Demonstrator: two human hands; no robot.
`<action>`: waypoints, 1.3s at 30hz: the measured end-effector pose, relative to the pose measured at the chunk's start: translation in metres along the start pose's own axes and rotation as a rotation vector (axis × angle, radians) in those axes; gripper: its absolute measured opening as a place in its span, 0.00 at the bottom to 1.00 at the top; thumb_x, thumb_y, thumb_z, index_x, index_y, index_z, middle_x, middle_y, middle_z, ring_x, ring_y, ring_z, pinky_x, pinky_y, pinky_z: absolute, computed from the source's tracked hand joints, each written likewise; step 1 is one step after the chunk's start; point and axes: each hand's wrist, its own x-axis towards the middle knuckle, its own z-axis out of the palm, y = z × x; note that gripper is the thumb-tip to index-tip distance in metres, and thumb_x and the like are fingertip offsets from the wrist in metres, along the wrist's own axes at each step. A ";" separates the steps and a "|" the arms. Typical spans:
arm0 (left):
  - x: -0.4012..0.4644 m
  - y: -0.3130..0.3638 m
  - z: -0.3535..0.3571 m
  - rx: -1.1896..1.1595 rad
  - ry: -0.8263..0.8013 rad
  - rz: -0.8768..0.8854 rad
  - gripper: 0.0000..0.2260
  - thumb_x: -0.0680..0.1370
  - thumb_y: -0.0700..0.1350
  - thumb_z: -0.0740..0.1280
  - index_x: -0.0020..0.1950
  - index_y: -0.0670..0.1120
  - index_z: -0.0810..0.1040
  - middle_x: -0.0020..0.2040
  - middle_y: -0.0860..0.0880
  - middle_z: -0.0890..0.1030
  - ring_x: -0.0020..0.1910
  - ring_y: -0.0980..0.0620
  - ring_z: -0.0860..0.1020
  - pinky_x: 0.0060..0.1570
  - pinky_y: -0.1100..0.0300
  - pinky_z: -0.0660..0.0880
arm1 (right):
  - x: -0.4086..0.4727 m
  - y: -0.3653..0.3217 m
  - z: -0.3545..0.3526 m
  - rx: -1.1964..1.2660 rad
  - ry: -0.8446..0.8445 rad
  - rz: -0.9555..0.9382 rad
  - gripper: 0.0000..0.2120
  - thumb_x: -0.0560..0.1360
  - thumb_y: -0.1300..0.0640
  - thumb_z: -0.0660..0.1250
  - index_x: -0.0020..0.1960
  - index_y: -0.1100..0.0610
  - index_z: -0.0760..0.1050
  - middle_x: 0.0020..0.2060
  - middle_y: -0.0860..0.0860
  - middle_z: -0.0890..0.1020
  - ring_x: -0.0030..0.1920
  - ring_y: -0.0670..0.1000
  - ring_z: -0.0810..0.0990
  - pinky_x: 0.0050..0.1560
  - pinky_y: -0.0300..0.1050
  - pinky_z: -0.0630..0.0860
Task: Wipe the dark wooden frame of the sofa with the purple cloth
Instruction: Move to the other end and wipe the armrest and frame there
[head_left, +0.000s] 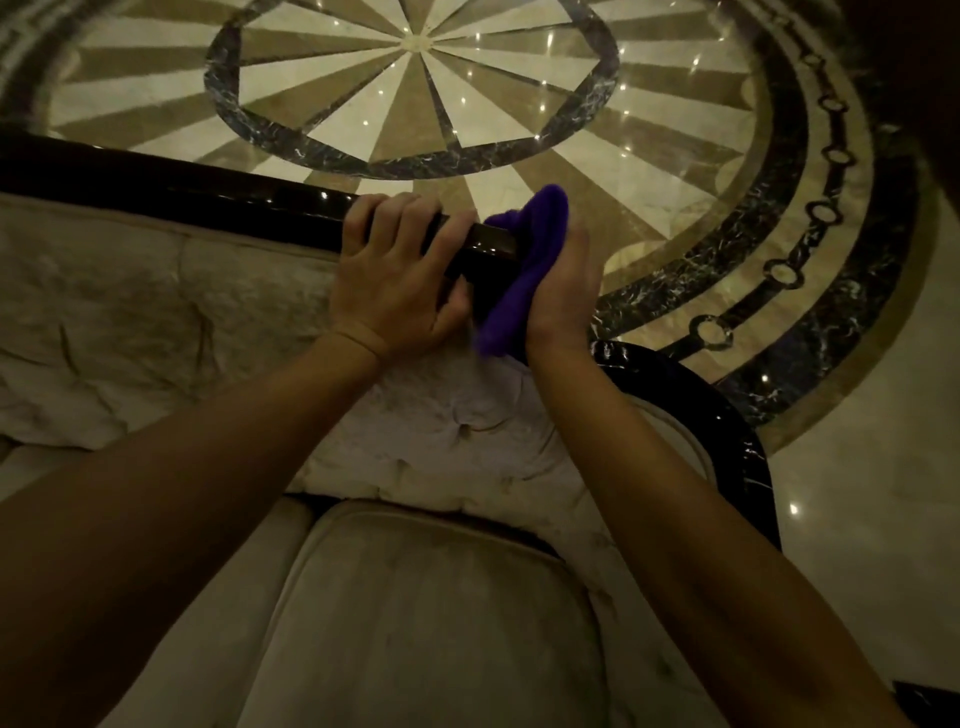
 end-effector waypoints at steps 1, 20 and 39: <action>0.000 0.002 -0.001 -0.002 -0.011 -0.001 0.25 0.77 0.55 0.62 0.71 0.45 0.70 0.62 0.36 0.78 0.63 0.37 0.71 0.66 0.43 0.61 | -0.006 0.006 -0.002 -0.094 0.027 -0.061 0.20 0.81 0.41 0.55 0.36 0.43 0.79 0.31 0.39 0.79 0.35 0.39 0.77 0.41 0.38 0.75; -0.010 0.023 0.008 -0.005 0.071 -0.191 0.24 0.76 0.52 0.63 0.72 0.45 0.71 0.67 0.38 0.76 0.72 0.39 0.68 0.77 0.36 0.55 | -0.006 0.026 -0.158 -1.420 0.141 -0.360 0.21 0.82 0.41 0.57 0.59 0.54 0.79 0.53 0.55 0.81 0.53 0.56 0.77 0.54 0.54 0.75; -0.107 0.111 0.013 -0.085 -0.110 -0.404 0.34 0.82 0.57 0.59 0.84 0.46 0.52 0.82 0.32 0.54 0.81 0.31 0.53 0.78 0.34 0.51 | -0.041 0.032 -0.223 -1.355 -0.013 -0.508 0.27 0.82 0.39 0.59 0.76 0.51 0.69 0.69 0.57 0.75 0.68 0.60 0.73 0.64 0.56 0.74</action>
